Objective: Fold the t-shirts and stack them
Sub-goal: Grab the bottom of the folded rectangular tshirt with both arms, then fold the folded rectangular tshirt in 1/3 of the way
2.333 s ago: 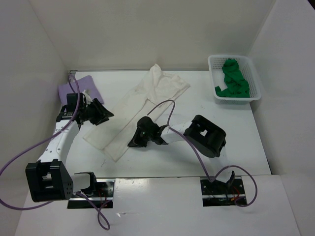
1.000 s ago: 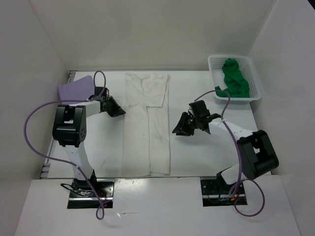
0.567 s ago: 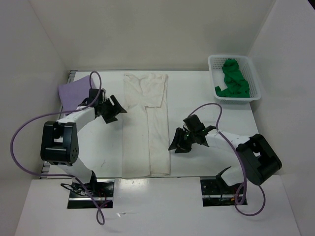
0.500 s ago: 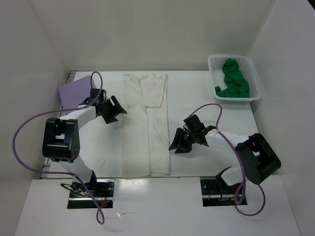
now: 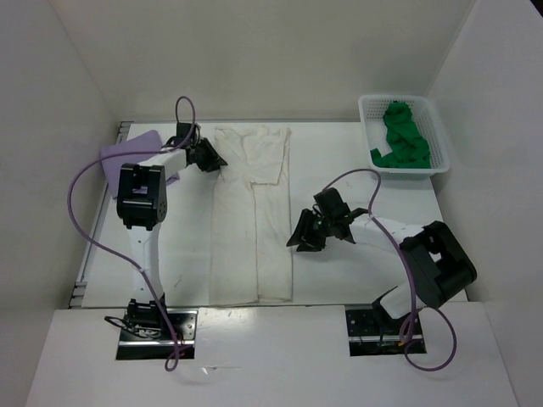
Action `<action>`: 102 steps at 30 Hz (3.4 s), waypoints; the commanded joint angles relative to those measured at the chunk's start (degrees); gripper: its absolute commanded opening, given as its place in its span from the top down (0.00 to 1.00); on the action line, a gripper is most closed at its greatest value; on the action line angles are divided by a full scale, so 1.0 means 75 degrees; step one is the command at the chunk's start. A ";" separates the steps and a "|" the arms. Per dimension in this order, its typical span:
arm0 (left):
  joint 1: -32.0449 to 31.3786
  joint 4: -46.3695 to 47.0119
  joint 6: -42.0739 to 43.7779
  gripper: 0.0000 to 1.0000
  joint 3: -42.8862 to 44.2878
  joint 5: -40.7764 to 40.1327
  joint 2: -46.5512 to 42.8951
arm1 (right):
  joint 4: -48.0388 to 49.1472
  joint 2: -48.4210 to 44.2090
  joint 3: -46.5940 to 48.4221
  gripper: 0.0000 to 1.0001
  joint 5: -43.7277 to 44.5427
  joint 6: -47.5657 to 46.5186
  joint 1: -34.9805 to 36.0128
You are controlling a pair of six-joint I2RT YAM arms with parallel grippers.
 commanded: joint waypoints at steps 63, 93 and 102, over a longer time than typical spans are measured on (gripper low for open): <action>-0.2403 -0.5017 -0.1137 0.75 -0.7921 0.0176 -0.5999 | 0.0384 -0.0191 -0.0786 0.69 0.0036 0.1537 0.2891; -0.0118 -0.1681 -0.1592 0.95 -0.3223 0.1102 -0.3775 | -0.1187 0.2397 0.4286 1.00 -0.0129 -0.0946 -0.1186; -0.0036 -0.1409 -0.1746 0.91 -0.1523 0.0540 -0.2075 | -0.1609 0.4260 0.6642 1.00 0.0165 -0.1462 -0.1620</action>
